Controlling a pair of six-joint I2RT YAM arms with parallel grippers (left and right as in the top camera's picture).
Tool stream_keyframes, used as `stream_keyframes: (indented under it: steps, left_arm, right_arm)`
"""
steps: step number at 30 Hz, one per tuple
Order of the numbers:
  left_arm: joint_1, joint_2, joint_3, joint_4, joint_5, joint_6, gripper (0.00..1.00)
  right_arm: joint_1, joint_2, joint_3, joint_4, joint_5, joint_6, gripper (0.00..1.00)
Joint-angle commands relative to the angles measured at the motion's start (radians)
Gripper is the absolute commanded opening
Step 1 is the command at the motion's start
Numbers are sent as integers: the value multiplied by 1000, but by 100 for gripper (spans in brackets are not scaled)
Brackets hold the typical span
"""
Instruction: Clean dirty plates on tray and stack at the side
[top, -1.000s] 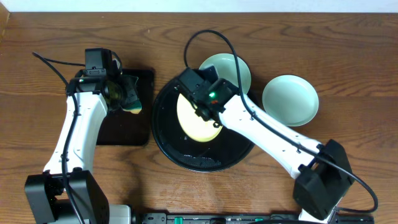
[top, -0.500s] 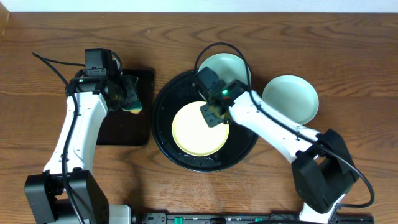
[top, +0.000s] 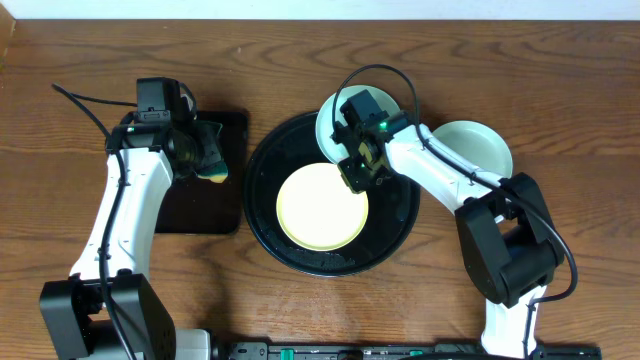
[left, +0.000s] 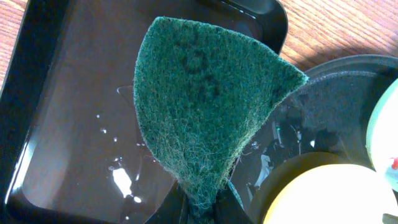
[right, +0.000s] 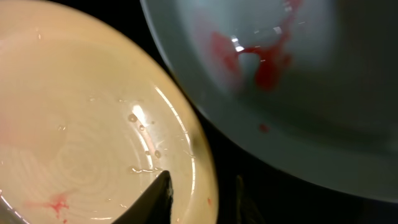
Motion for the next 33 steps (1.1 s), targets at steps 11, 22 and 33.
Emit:
stream_keyframes:
  steps: [11, 22, 33]
  left_arm:
    - [3, -3, 13, 1, -5, -35, 7]
    - [3, -3, 13, 1, -1, -55, 8]
    - [-69, -3, 13, 0, -2, -88, 7]
  right_arm:
    - [-6, 20, 0, 1, -15, 40, 20]
    - [-6, 34, 0, 8, -15, 45, 16]
    - [-6, 34, 26, -59, 131, 305, 1]
